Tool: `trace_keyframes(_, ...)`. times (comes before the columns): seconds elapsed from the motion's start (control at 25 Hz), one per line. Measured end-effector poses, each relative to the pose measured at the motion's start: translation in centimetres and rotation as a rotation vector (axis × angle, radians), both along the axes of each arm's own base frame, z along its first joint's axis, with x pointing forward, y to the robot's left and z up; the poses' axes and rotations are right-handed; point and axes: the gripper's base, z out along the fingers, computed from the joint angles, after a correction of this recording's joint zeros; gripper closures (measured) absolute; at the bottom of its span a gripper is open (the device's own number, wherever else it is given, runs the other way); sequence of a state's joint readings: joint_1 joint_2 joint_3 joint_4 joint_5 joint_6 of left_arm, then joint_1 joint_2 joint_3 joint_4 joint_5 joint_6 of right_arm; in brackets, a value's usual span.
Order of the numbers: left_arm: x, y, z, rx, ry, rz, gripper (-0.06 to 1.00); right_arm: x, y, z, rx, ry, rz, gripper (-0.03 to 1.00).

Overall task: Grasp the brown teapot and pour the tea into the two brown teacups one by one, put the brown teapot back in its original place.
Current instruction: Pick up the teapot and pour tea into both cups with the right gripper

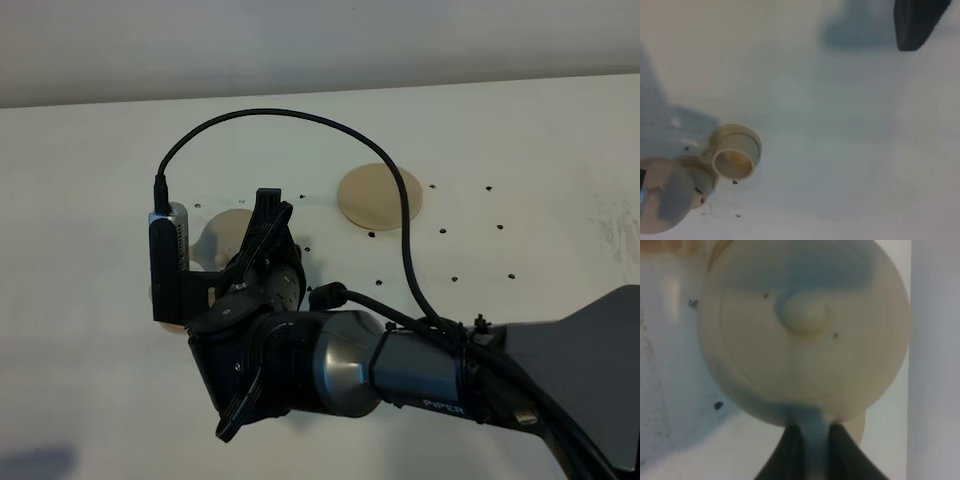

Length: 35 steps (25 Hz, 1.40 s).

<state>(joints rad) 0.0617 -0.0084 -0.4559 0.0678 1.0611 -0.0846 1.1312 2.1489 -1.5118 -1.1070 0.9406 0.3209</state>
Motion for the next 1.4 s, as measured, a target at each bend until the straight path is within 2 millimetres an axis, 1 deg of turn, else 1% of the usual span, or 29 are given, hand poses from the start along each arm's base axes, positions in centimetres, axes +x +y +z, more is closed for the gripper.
trace_keyframes(0.64,0.00,0.00,0.00,0.000,0.000,0.000,0.51,-0.95,0.61,0.67,-0.066,-0.088,0.044,0.87)
trace_keyframes(1.4,0.00,0.00,0.00,0.000,0.000,0.000,0.51,-0.80,0.74,0.90,-0.106,-0.118,0.087,0.87)
